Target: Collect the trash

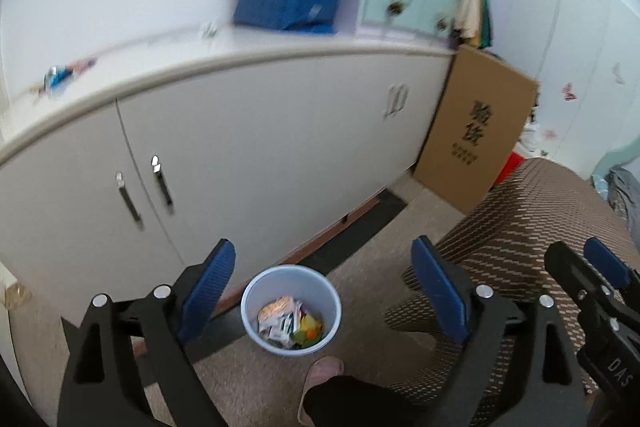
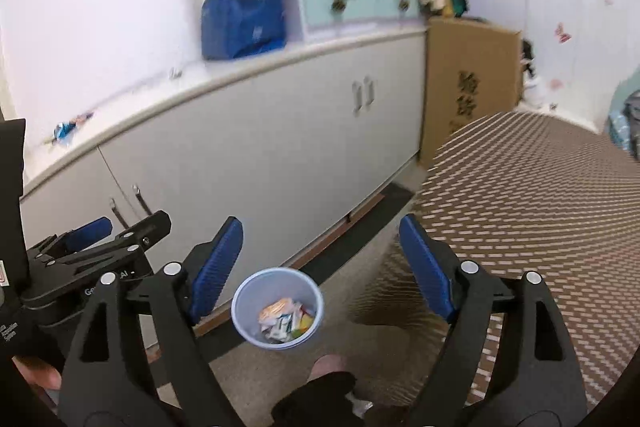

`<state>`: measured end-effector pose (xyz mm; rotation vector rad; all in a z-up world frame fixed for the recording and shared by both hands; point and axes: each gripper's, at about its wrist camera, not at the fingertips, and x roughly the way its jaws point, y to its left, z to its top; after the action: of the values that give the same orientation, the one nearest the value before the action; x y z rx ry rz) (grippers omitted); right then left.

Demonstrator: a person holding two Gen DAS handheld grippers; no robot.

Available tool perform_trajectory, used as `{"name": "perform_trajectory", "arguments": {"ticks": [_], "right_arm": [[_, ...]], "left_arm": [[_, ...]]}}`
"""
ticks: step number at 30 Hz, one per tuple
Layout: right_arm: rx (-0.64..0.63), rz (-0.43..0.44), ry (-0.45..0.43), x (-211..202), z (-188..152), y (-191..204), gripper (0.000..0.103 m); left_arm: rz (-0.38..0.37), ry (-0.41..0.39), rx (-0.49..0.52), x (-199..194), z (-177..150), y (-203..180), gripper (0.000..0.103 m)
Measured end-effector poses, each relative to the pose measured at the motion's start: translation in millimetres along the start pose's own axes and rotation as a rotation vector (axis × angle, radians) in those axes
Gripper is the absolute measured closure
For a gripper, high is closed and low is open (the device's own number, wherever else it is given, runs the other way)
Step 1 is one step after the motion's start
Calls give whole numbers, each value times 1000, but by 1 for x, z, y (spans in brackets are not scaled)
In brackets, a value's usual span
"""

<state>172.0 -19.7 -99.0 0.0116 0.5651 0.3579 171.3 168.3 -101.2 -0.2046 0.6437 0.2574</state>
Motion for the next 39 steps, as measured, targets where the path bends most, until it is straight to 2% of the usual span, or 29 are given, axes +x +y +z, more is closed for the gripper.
{"name": "perform_trajectory", "arguments": {"ticks": [9, 17, 31, 39], "right_arm": [[23, -147, -145, -107, -6, -35, 17], [59, -238, -246, -188, -17, -56, 12], [79, -354, -360, -263, -34, -71, 8], [87, -355, -383, -276, -40, -73, 8]], "left_arm": [[-72, -191, 113, -95, -6, -64, 10], [-156, -283, 152, -159, -16, -95, 8], [-269, -395, 233, -230, -43, -131, 6], [-258, -437, 284, -242, -52, -141, 6]]}}
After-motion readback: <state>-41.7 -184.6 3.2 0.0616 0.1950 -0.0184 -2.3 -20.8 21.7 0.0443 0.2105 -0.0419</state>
